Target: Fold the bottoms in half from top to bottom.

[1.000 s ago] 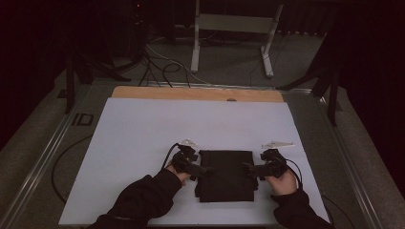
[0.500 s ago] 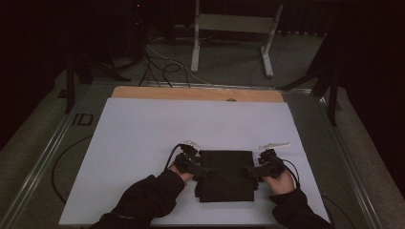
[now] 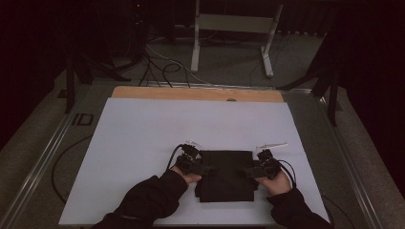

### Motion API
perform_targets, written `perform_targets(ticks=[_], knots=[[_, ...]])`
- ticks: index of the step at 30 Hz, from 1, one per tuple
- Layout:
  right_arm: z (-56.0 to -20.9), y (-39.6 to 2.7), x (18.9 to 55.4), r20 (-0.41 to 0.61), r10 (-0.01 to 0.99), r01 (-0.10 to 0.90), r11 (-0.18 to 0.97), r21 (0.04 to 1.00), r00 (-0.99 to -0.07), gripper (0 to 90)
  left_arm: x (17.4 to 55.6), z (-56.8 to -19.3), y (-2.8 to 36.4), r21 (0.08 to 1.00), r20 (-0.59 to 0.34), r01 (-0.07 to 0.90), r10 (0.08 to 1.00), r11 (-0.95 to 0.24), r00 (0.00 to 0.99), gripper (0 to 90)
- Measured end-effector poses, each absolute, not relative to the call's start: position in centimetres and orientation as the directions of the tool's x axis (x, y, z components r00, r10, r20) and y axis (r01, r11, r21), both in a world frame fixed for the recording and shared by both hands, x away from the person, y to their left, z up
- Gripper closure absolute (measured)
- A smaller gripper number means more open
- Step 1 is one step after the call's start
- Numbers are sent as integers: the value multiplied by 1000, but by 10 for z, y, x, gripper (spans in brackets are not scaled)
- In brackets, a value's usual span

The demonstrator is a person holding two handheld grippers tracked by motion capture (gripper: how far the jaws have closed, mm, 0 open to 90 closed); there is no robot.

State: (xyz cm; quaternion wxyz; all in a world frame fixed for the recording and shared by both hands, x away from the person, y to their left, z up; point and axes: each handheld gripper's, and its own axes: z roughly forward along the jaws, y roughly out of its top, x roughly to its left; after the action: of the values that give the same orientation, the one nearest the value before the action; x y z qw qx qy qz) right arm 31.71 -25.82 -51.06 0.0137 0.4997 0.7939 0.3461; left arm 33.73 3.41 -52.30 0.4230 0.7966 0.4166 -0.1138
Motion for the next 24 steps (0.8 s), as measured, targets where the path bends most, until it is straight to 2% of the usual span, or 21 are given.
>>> perform_targets(ticks=[4,6,9,13,18,24], knots=[[-511,-259,317,350,793,789,247,562,-498,165,339,-527,37,572,-563,776,561,-265,607,397],[-511,-257,316,367,783,792,245,560,-502,214,340,-528,38,571,-568,779,560,-259,603,435],[-511,-256,316,372,779,790,244,562,-505,370,340,-528,37,574,-562,775,561,-266,609,482],[-511,-258,315,315,796,771,274,574,-517,567,340,-529,34,575,-552,769,562,-279,617,563],[-512,-257,314,309,794,769,285,572,-524,728,338,-530,31,583,-539,762,567,-284,623,672],[-510,-254,312,290,781,747,311,587,-553,794,336,-528,31,594,-532,753,565,-283,631,721]])
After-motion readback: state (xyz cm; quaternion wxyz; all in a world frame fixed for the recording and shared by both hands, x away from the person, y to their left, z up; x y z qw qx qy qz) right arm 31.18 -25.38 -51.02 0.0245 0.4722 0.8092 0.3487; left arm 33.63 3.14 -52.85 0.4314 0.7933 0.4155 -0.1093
